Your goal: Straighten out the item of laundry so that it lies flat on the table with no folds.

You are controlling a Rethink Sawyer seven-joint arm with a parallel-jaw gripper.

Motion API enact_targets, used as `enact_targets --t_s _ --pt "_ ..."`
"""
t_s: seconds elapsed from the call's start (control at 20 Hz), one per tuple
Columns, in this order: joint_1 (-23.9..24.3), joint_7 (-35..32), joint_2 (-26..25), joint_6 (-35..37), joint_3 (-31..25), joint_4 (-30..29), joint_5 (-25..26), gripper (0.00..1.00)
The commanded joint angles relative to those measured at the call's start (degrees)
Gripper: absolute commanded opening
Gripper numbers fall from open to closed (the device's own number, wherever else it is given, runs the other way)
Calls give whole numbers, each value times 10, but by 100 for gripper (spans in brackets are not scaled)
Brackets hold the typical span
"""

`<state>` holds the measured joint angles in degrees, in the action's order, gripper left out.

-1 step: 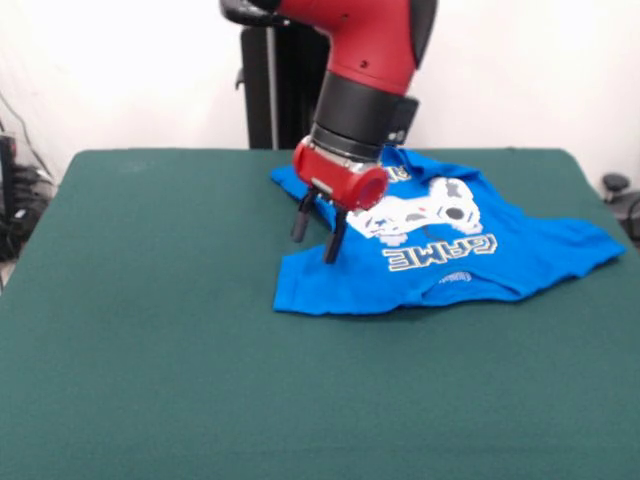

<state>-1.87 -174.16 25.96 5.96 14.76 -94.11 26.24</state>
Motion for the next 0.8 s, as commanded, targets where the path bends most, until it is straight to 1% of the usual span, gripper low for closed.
enact_targets --t_s 0.05,0.1,0.35,0.45,0.55,0.7,0.75,0.8 --pt "-19 -18 -75 -73 -19 40 -7 100" --pt "-24 -23 -86 -83 -11 46 -9 100" --pt "-83 -48 -161 -126 76 89 -44 100" --pt "-90 -46 -190 -136 87 103 -61 100" --pt "-72 -34 -199 -151 65 106 -65 100" --pt "-48 -20 -193 -145 28 100 -58 100" --pt "-35 -11 -186 -134 9 96 -47 100" --pt "-13 3 -172 -117 -21 88 -31 100"
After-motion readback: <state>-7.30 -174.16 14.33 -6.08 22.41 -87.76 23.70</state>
